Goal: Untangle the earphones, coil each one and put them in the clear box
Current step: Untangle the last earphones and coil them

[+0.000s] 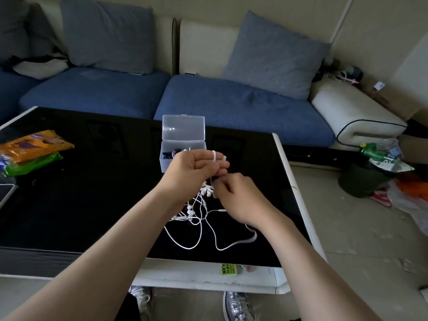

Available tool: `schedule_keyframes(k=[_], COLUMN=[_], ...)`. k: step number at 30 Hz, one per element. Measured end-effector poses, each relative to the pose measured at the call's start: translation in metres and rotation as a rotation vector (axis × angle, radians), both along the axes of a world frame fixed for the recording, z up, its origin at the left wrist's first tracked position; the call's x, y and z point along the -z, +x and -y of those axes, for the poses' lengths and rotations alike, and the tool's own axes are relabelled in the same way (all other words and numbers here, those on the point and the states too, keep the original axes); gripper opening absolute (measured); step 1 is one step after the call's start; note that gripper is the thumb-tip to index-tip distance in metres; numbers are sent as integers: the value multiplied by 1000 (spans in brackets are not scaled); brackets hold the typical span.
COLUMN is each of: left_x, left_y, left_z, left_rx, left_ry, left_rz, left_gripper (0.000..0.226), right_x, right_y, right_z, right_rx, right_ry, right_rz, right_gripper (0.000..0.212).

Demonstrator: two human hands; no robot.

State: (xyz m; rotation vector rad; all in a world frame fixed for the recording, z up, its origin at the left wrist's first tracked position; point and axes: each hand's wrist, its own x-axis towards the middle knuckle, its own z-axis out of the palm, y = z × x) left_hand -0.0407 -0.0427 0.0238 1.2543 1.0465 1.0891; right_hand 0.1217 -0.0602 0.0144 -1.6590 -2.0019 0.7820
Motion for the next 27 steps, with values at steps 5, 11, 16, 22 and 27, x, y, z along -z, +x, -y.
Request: schedule_keyframes(k=[5, 11, 16, 22, 27], left_x=[9, 10, -4, -7, 1], left_y=[-10, -10, -5, -2, 0], left_z=[-7, -2, 5, 7, 3], left_rx=[-47, 183, 262, 276, 131], left_ry=[153, 55, -15, -98, -52], left_rz=[-421, -473, -267, -11, 95], left_gripper=[30, 30, 33, 28, 25], right_x=[-8, -17, -13, 2, 2], right_y=[-5, 7, 17, 20, 4], right_z=[6, 0, -5, -12, -5], right_rx=[-58, 148, 323, 223, 47], right_ry=[85, 236, 304, 32, -66], right_rz=[-146, -524, -432, -172, -152], right_gripper=[42, 31, 29, 30, 33])
